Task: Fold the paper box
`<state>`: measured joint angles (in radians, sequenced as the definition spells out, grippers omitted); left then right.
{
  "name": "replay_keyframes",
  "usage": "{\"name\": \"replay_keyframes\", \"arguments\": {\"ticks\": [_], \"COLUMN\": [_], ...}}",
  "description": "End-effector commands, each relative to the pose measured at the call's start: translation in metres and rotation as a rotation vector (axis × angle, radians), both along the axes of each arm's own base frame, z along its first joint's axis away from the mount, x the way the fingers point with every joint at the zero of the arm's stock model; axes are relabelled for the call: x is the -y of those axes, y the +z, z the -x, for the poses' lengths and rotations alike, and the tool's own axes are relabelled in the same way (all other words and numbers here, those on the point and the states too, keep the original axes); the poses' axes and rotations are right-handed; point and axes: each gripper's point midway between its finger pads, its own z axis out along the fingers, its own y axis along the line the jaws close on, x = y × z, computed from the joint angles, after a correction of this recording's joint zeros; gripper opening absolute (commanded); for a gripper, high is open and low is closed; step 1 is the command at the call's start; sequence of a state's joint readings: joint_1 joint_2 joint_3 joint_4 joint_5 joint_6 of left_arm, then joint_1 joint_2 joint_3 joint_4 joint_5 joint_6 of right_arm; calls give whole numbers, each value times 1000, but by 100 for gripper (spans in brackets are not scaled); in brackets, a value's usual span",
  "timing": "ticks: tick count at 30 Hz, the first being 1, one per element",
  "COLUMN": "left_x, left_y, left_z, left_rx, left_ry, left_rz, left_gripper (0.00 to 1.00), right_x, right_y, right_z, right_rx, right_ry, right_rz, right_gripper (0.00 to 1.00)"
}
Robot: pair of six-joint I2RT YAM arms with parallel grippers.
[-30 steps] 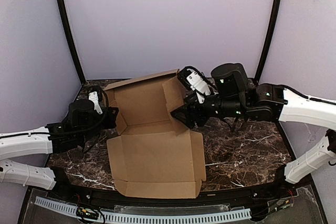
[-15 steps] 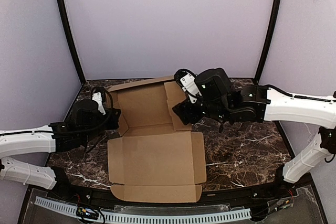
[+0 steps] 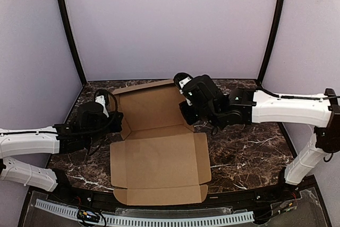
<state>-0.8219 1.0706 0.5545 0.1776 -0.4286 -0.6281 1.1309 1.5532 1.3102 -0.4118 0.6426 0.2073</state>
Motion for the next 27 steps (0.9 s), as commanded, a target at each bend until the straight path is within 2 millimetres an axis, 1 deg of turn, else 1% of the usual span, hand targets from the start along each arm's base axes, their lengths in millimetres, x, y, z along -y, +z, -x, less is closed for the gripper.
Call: {"name": "replay_keyframes", "arguments": {"ticks": [1, 6, 9, 13, 15, 19, 20, 22, 23, 27], "left_x": [5, 4, 5, 10, 11, 13, 14, 15, 14, 14], "left_y": [2, -5, -8, -7, -6, -6, -8, -11, -12, -14], "left_z": [0, -1, -2, -3, -4, -3, -2, -1, -1, 0], "left_rx": [-4, -28, -37, -37, -36, -37, -44, -53, -55, -61], "left_ry": [-1, 27, 27, 16, 11, 0, -5, -6, -4, -3], "left_rz": [52, 60, 65, 75, 77, 93, 98, 100, 100, 103], "left_gripper": [1, 1, 1, 1, 1, 1, 1, 1, 1, 1], "right_x": [6, 7, 9, 6, 5, 6, 6, 6, 6, 8], "right_y": [2, -5, -8, -14, -17, -22, -24, -26, -26, -34], "right_z": [-16, -25, -30, -36, -38, -43, -44, -46, -47, -50], "right_rx": [50, 80, 96, 101, 94, 94, 94, 94, 94, 99], "right_ry": [-108, -159, -195, -207, -206, -216, -220, -225, -228, -245], "right_rz": [8, 30, 34, 22, 10, -2, -2, -6, -7, 3], "right_gripper": [39, 30, 28, 28, 22, 18, 15, 4, 0, 0]}}
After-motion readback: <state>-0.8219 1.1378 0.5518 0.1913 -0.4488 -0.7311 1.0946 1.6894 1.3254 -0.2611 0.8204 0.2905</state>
